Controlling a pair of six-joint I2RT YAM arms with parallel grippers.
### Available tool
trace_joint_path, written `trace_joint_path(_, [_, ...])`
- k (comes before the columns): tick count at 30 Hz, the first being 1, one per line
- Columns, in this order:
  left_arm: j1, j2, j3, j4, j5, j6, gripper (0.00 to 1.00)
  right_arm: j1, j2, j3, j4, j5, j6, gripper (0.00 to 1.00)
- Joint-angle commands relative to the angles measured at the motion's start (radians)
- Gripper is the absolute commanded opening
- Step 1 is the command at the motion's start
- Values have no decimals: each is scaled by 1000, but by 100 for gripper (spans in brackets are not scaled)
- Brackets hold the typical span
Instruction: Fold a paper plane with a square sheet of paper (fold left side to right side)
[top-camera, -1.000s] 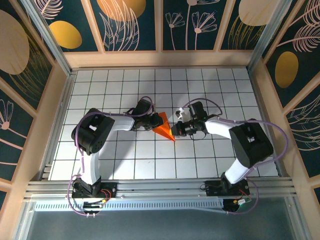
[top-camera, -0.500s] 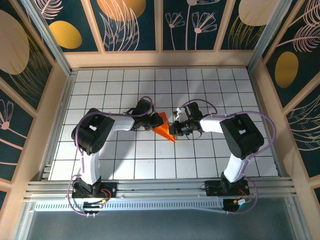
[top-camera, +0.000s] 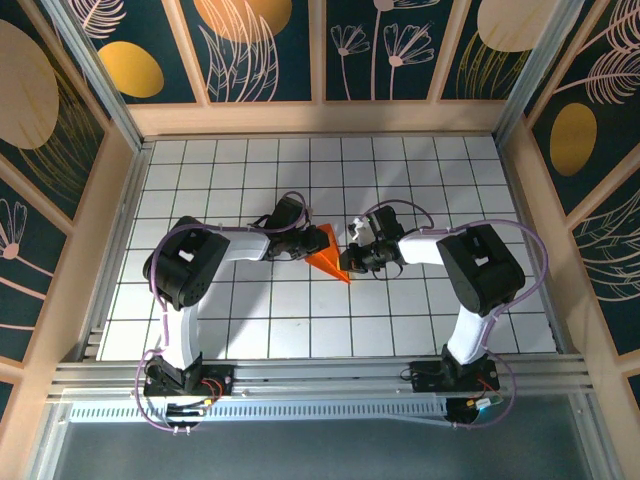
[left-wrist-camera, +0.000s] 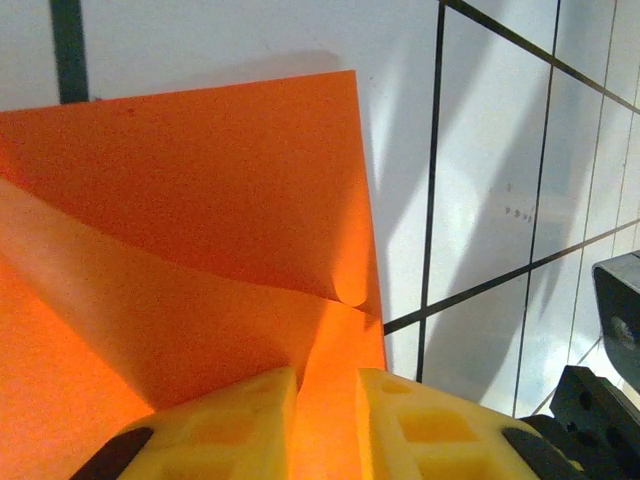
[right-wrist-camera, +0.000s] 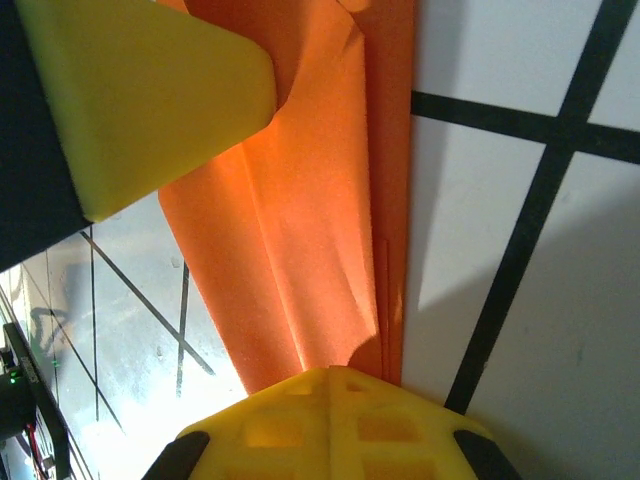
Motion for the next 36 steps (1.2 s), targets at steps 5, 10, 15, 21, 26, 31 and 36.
trace_joint_path(5, [8,-30,23,-67,-68,18,29,3,31,-3,-107,91,-8,0])
trace_joint_path(10, [10,-108,8,-39,-98,22,32,1,36,-3,-135,132,-12,0])
trace_joint_path(15, [12,-202,-47,8,-132,16,32,1,35,-7,-152,164,-10,0])
trace_joint_path(21, [13,-295,-145,90,-126,10,29,1,44,-8,-155,174,-11,0])
trace_joint_path(26, [11,-294,-207,189,-51,-12,26,3,51,-7,-153,175,-10,0])
trace_joint_path(31, [-4,-231,-216,255,0,-38,23,5,54,-2,-171,195,-18,0])
trace_joint_path(36, [-11,-161,-193,292,43,-62,22,7,54,0,-173,200,-19,0])
